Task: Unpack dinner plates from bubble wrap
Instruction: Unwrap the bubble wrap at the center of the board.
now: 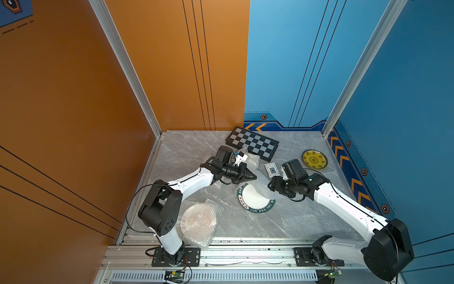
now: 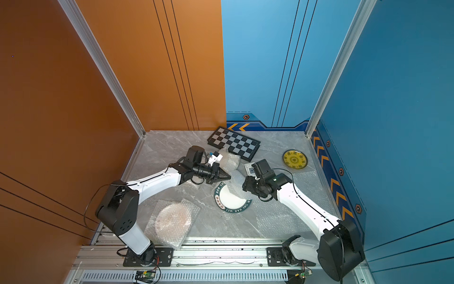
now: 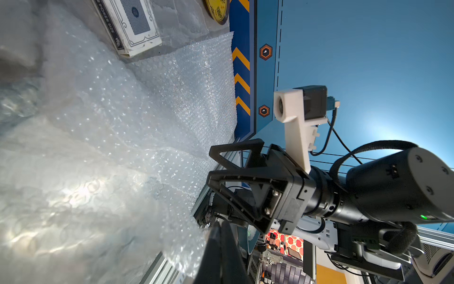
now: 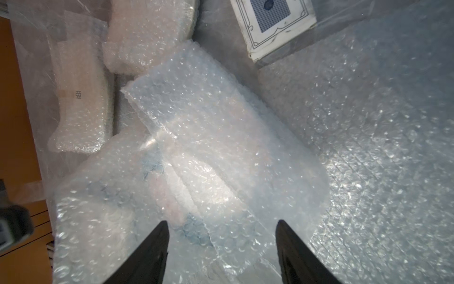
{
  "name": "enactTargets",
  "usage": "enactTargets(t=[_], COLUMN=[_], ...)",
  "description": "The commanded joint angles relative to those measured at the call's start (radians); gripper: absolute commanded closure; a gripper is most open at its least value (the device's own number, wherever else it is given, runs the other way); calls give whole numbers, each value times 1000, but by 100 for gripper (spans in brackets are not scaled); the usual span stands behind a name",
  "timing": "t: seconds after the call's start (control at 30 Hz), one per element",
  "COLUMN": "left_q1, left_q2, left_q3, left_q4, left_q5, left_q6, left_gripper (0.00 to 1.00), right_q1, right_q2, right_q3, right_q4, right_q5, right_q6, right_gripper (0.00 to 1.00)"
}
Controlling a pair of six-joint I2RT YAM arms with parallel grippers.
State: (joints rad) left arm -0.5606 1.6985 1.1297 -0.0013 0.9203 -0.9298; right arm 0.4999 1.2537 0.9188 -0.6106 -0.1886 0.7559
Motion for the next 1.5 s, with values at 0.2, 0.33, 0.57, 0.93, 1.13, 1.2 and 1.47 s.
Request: enactTargets(t=[0.2,0.33,0.57,0.93,1.13,1.2,1.47], left_q1=[-22,-22,-20,-32,-50,-49,-51], left_q2=[7,15,6,-25,-25,-23,-13], left_q3=[42,51,-19,-86,-166,-171,-178], left_q4=[-77,-109,-91,-108,-60,-57,-57], left_q5=[19,12,-20,-61,-78,-77,-81], left_q6=[48,70,70,84,65,64,64], left_gripper=[100,100,100,100,100,100,100], right_q1=[111,183,235,157,69,96,227], right_q2=[91,234,355,91,40,73,190], right_q3=[-25,5,-39,-126,-208,-203,-179], right_q4=[150,194,261,195,260,286,391], right_q5=[-86,-42,39,65,-26,-31,-31], right_q6=[-53,-72,-56,4,78,89,126], right_gripper=[32,34,39,42,84,91,96])
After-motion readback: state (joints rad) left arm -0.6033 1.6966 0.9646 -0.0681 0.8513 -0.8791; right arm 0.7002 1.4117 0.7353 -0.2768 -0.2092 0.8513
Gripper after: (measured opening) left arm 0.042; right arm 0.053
